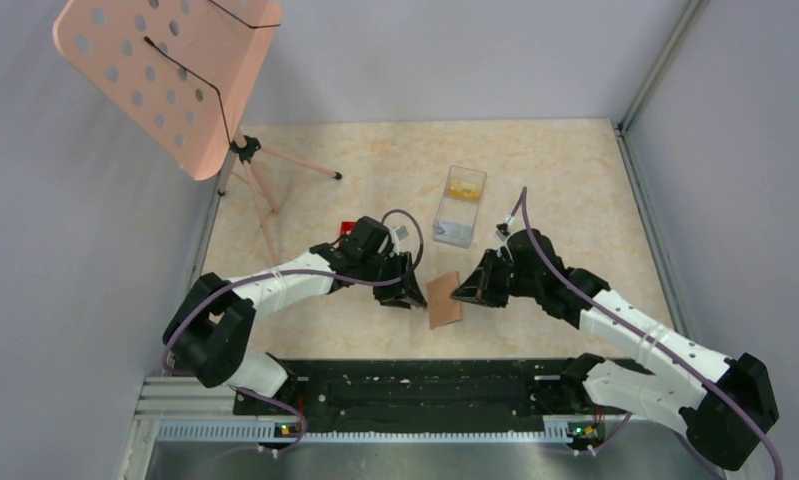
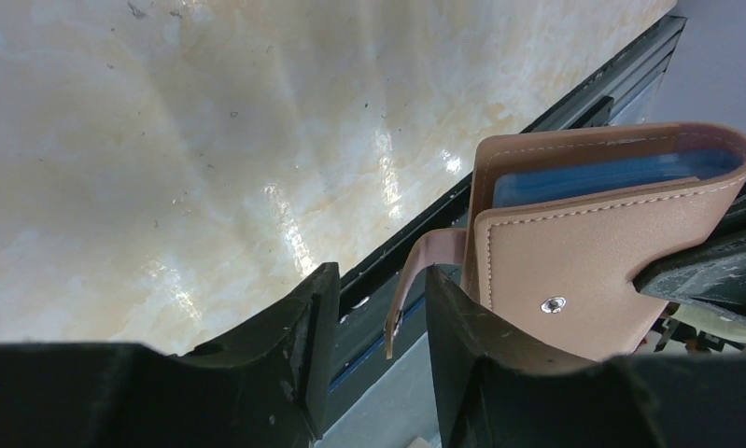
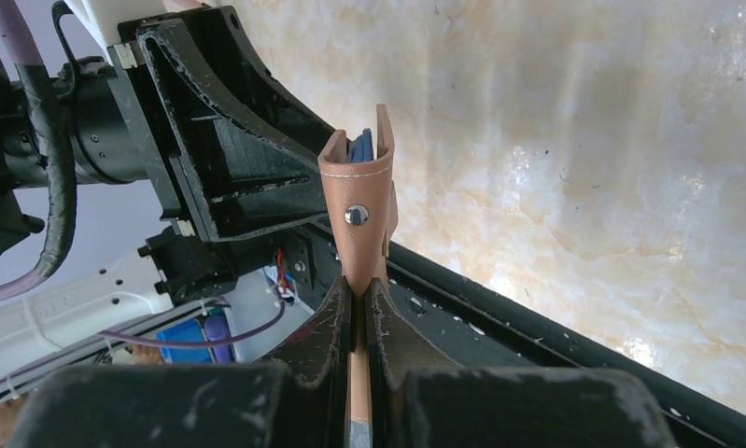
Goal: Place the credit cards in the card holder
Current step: Open the card holder, then move the storage box to the center of the board.
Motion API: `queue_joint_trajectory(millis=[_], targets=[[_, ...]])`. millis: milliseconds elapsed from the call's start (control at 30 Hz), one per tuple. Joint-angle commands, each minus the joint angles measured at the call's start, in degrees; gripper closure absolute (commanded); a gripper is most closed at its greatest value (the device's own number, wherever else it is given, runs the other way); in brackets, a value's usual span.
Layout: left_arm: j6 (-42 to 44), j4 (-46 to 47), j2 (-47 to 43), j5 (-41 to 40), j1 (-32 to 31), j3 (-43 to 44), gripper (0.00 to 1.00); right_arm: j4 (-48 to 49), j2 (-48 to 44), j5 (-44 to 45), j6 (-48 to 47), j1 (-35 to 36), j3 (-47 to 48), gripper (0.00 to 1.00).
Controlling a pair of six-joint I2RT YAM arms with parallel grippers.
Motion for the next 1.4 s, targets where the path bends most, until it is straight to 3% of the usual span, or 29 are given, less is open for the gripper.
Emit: queue_joint_trajectory(millis=[0,100,233,400,567,700,900,1167,1367], targets=[[-0.2,2.9,-0.1,1.2,-0.3,0.0,0.58,3.8,-0.5,-1.1,0.9,0.3,0.4,1.00],[0.0,2.8,0.5,1.4,-0.3,0.6,0.73,4.0,0.2,-1.4,0.9,0.2,0.7,1.00],[0.4,1.9,1.5,1.3,-0.3,1.8,1.00,4.1,1.5,-1.5,0.5,0.2,1.3,1.00],[2.1,-3.4,-0.5,-2.4,-0.3,4.5,1.00,1.6,4.2,-0.7,-2.9,-0.2,4.1,0.97],[2.4,-8.5,-4.9,-5.9,-0.2,6.7,1.00,-6.8,9.9,1.3,-12.7,-4.8,12.2,0.46],[1.5,-9.6,-8.8,-6.3,-0.2,7.6,1.00,-13.9,15.7,3.2,-21.7,-11.7,21.4,0.25],[1.6,-8.6,-12.1,-4.1,-0.3,8.9,1.00,-20.8,29.8,8.4,-33.7,-19.4,37.1,0.14],[3.8,-10.5,-8.6,-1.5,-0.2,11.9,1.00,-29.2,54.0,18.7,-42.9,-20.0,62.7,0.05],[7.1,-15.2,-4.6,-1.9,-0.2,16.7,1.00,-36.1,72.2,19.7,-47.1,-21.0,86.4,0.04]])
